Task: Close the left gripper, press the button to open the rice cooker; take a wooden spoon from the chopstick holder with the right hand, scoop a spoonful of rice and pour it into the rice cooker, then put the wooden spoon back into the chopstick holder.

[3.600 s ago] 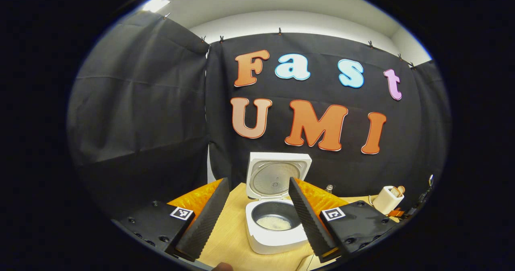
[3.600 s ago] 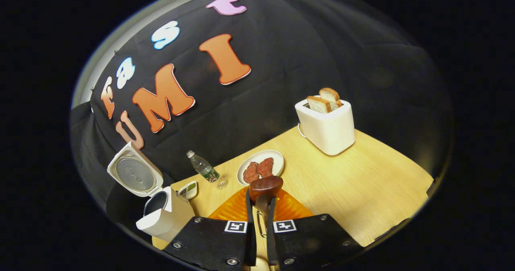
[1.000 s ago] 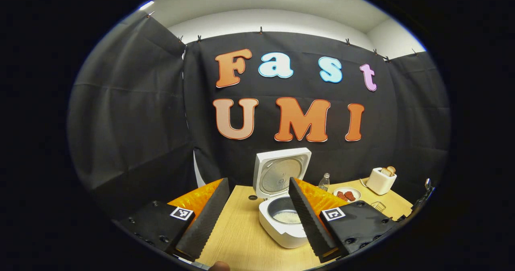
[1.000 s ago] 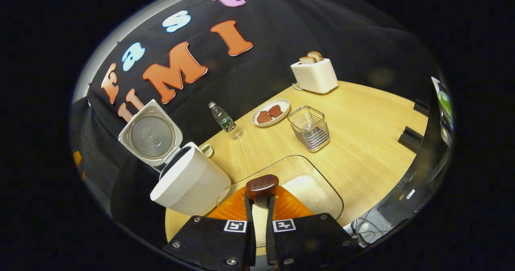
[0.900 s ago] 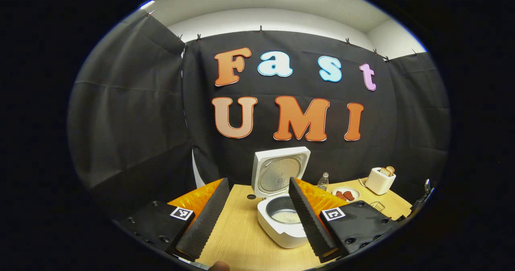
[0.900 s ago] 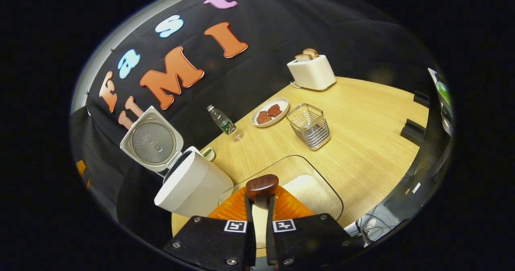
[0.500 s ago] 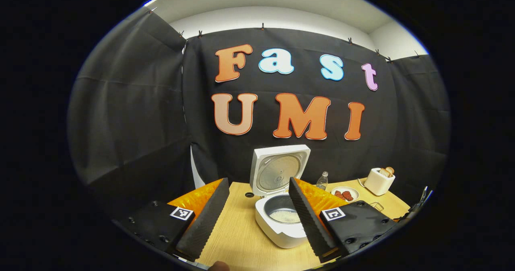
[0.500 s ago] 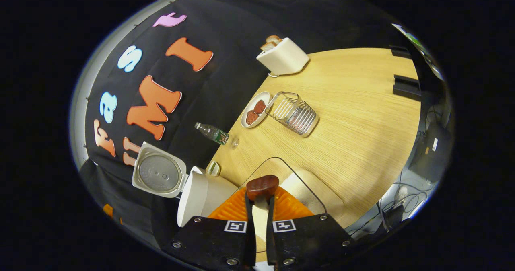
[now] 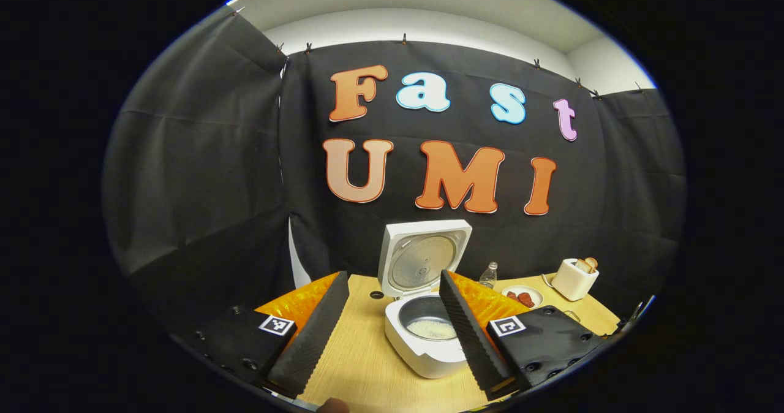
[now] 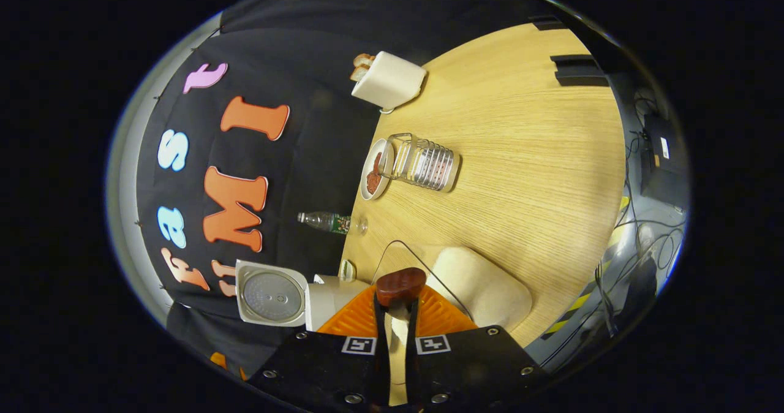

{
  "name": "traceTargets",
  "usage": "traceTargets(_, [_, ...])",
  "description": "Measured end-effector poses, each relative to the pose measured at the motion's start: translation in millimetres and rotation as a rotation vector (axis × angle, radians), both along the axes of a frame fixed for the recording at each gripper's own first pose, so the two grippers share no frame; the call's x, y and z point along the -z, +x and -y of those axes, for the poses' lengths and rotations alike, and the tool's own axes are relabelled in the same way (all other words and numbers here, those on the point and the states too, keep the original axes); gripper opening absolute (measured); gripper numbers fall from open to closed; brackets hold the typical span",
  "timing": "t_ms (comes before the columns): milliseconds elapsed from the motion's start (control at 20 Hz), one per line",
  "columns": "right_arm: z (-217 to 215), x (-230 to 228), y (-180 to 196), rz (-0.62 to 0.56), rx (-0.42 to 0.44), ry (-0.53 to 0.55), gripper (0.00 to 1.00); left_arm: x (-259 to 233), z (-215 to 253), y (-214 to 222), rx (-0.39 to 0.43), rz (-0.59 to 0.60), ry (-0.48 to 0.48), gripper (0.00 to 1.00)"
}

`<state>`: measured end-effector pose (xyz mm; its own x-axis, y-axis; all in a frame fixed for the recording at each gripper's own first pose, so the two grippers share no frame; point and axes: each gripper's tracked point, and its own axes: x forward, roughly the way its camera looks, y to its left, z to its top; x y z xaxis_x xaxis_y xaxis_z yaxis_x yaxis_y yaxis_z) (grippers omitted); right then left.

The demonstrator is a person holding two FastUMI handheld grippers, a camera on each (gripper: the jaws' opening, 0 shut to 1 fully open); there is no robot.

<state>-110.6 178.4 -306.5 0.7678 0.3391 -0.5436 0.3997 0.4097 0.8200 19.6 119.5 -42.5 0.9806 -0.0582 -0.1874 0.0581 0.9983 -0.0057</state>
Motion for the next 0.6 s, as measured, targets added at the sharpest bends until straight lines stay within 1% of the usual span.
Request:
traceTargets(250, [-0.9,-16.7,4.9,0.011,0.023,0.088,0.09,-4.8,-0.6,3.8,-0.002,0.011,-0.010,1.00])
traceTargets(600, [-12.3,-54.6,16.3,0.045,0.026,0.176,0.09,-5.1,-6.0,1.9,-0.003,0.016,-0.016,1.00])
